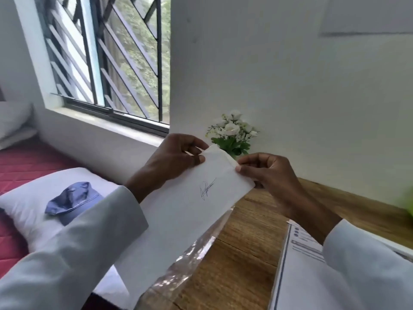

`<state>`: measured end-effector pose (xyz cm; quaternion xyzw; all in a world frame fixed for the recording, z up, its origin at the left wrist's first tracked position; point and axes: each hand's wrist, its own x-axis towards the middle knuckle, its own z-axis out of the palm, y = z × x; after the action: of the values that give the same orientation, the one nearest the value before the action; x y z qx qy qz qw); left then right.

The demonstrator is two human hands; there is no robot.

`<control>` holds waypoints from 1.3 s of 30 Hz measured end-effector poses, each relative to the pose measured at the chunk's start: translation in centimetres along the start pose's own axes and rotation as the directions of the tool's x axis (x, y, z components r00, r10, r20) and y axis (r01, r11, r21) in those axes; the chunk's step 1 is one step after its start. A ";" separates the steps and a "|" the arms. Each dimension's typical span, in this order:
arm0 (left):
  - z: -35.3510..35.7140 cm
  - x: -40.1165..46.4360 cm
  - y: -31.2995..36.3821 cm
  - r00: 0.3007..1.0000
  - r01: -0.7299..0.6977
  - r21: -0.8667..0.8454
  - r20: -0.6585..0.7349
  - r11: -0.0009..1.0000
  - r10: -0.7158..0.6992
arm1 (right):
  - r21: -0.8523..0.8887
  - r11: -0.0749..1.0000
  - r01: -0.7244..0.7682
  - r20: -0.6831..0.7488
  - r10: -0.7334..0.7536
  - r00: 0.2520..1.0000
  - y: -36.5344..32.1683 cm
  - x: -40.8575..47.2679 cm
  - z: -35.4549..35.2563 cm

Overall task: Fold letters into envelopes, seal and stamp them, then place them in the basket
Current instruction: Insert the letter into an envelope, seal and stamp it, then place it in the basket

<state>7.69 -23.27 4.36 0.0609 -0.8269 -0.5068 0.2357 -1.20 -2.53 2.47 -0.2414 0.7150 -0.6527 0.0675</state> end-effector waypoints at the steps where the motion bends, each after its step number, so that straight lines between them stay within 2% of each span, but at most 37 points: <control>1: 0.8 0.5 0.5 1.000 -0.018 0.015 0.019 1.000 0.017 | -0.020 1.000 0.022 -0.026 -0.023 0.999 -0.1 -0.2 -0.9; 6: 5.6 2.7 2.4 0.982 -0.153 0.082 0.123 0.985 0.143 | -0.166 0.982 0.095 -0.129 -0.117 0.985 -0.4 -1.8 -5.0; 11: 11.0 4.3 4.1 0.939 -0.270 0.079 0.242 0.960 0.244 | -0.298 0.954 0.038 -0.259 -0.119 0.958 0.0 -3.3 -9.4; 14: 13.9 4.4 5.1 0.900 -0.305 -0.018 0.321 0.952 0.294 | -0.288 0.958 -0.019 -0.290 -0.069 0.954 0.1 -4.3 -11.8; 17: 16.7 4.3 5.2 0.879 -0.321 -0.070 0.350 0.945 0.324 | -0.212 0.974 -0.076 -0.260 0.019 0.965 0.6 -5.5 -13.8; 19: 18.2 4.0 5.1 0.863 -0.409 0.007 0.329 0.912 0.385 | -0.113 0.989 -0.097 -0.260 0.065 0.963 1.0 -6.2 -15.1; 20: 18.6 3.6 5.0 0.847 -0.472 0.114 0.334 0.874 0.414 | -0.059 0.993 -0.107 -0.271 0.087 0.959 1.3 -6.4 -15.6; 22: 18.9 2.2 4.9 0.797 -0.587 0.355 0.414 0.728 0.441 | 0.055 0.991 -0.122 -0.300 0.133 0.945 1.5 -6.7 -16.5; 24: 18.8 0.5 4.8 0.740 -0.667 0.468 0.507 0.579 0.442 | 0.176 0.975 -0.136 -0.300 0.184 0.936 1.7 -7.0 -16.9; 28: 19.3 -0.4 3.6 0.695 -0.717 0.509 0.576 0.476 0.430 | 0.310 0.936 -0.165 -0.232 0.242 0.942 1.9 -7.6 -17.4; 33: 19.2 0.5 3.1 0.661 -0.751 0.497 0.565 0.435 0.495 | 0.408 0.900 -0.153 -0.184 0.245 0.952 2.3 -8.0 -17.5; 39: 20.0 0.1 2.8 0.555 -0.828 0.455 0.571 0.329 0.606 | 0.501 0.818 -0.282 0.082 0.280 0.957 2.3 -8.7 -17.3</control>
<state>-1.07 -5.77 -0.65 -0.3107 -0.9118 -0.0054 0.2685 -1.31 16.89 0.76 -0.1087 0.5456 -0.7998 0.2257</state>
